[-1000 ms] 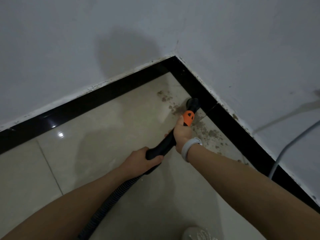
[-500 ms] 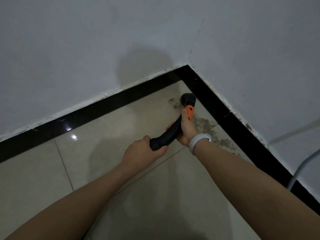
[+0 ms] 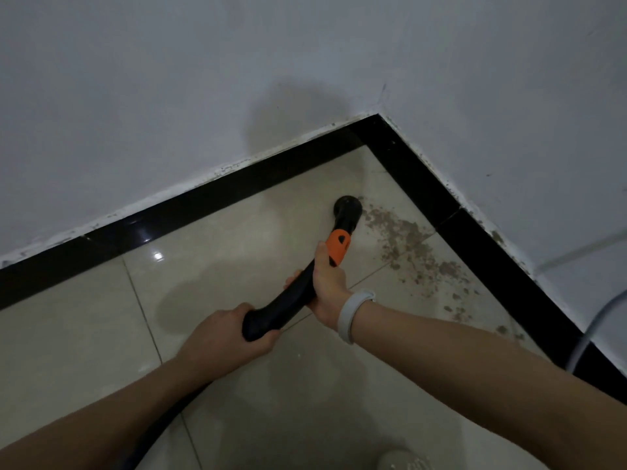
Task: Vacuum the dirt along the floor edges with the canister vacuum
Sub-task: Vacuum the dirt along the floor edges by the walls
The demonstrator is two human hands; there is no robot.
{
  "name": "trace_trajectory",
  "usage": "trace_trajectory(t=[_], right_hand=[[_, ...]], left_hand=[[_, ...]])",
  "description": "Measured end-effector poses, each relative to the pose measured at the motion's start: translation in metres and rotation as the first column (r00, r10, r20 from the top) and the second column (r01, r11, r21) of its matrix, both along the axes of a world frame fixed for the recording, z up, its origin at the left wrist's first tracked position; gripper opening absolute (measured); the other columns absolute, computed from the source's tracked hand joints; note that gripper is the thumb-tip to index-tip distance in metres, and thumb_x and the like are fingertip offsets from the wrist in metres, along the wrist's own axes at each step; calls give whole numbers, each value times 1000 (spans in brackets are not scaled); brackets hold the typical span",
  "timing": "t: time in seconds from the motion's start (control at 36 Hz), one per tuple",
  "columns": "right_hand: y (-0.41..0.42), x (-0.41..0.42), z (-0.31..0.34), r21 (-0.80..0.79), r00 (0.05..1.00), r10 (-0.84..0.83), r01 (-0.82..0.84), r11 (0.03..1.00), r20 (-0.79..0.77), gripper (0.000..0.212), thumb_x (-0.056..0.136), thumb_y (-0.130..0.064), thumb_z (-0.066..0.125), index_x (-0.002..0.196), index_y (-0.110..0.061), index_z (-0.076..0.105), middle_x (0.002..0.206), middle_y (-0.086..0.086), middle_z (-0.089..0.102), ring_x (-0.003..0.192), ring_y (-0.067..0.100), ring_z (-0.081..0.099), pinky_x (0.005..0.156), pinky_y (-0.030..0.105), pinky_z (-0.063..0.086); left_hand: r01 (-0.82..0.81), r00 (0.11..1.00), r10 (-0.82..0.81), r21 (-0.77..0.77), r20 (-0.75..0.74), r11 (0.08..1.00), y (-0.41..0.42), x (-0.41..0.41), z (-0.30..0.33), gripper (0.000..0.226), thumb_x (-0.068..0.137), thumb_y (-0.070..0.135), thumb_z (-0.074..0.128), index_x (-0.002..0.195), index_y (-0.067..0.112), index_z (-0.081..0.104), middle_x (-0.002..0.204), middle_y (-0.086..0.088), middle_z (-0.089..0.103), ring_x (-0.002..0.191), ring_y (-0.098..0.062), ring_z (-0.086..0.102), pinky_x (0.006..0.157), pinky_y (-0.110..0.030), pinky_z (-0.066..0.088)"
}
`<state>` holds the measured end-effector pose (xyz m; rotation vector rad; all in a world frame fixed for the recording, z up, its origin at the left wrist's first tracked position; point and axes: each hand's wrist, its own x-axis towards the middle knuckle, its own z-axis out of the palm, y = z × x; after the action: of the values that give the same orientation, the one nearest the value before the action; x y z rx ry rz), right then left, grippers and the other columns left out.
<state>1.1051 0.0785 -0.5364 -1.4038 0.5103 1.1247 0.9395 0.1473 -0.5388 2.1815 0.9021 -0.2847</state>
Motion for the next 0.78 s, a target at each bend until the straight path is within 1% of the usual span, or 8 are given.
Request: trace_trajectory(t=[0.14, 0.22, 0.31, 0.42, 0.5, 0.61, 0.72, 0.78], right_hand=[[-8, -19, -2, -33, 1000, -28, 28, 999, -4, 36, 96, -43, 53, 84, -10, 47, 67, 13, 55, 58, 27, 56, 73, 45, 58], [-6, -10, 5, -26, 1000, -4, 5, 1000, 14, 35, 97, -42, 52, 84, -11, 46, 69, 12, 55, 60, 26, 56, 70, 42, 58], [0, 8, 10, -31, 998, 14, -12, 999, 56, 35, 97, -43, 52, 85, -10, 46, 73, 13, 55, 61, 26, 56, 67, 41, 57], [4, 30, 18, -46, 995, 16, -11, 999, 101, 37, 98, -44, 50, 95, -8, 46, 76, 13, 55, 65, 27, 57, 76, 43, 57], [1, 38, 21, -53, 993, -13, 19, 998, 117, 37, 98, -44, 48, 102, -8, 42, 78, 13, 55, 66, 27, 57, 83, 44, 55], [-3, 36, 22, -44, 994, -55, 60, 997, 95, 37, 98, -45, 49, 105, -9, 41, 78, 13, 55, 64, 27, 57, 79, 44, 56], [-8, 15, 17, -35, 995, -96, 97, 995, 26, 36, 97, -44, 51, 84, -11, 43, 76, 12, 53, 65, 26, 55, 72, 43, 57], [-12, 2, 14, -34, 994, -110, 110, 993, -10, 38, 97, -44, 52, 81, -11, 42, 74, 12, 53, 63, 26, 55, 71, 43, 57]], left_hand=[[46, 998, -48, -48, -38, 998, -4, -19, -6, 47, 68, 68, 59, 91, 27, 57, 69, 7, 64, 58, -3, 60, 57, -23, 50], [41, 999, -43, -63, -28, 997, -5, -9, -4, 32, 80, 55, 64, 92, 26, 56, 71, 8, 63, 61, -5, 61, 58, -23, 48], [10, 1000, -10, -92, 11, 996, -5, 10, 0, 35, 81, 54, 64, 93, 22, 57, 73, 5, 65, 64, -9, 63, 60, -27, 50], [23, 1000, -22, -74, 17, 997, -5, 37, 5, 39, 81, 55, 62, 90, 18, 55, 75, 1, 63, 65, -13, 61, 57, -27, 47], [57, 998, -56, -34, 14, 998, -5, 50, 7, 40, 81, 56, 63, 86, 18, 54, 76, -2, 64, 67, -16, 62, 61, -31, 51], [80, 997, -79, -16, 9, 997, -3, 48, 10, 36, 80, 55, 64, 81, 20, 53, 74, 1, 63, 66, -13, 61, 60, -29, 49], [115, 993, -116, -44, -33, 992, 0, 26, 9, 38, 81, 54, 64, 92, 18, 58, 74, 3, 64, 65, -11, 62, 58, -26, 49], [129, 990, -131, -38, -54, 991, 0, 14, 8, 36, 81, 52, 65, 93, 19, 59, 73, 4, 65, 65, -10, 62, 59, -25, 49]])
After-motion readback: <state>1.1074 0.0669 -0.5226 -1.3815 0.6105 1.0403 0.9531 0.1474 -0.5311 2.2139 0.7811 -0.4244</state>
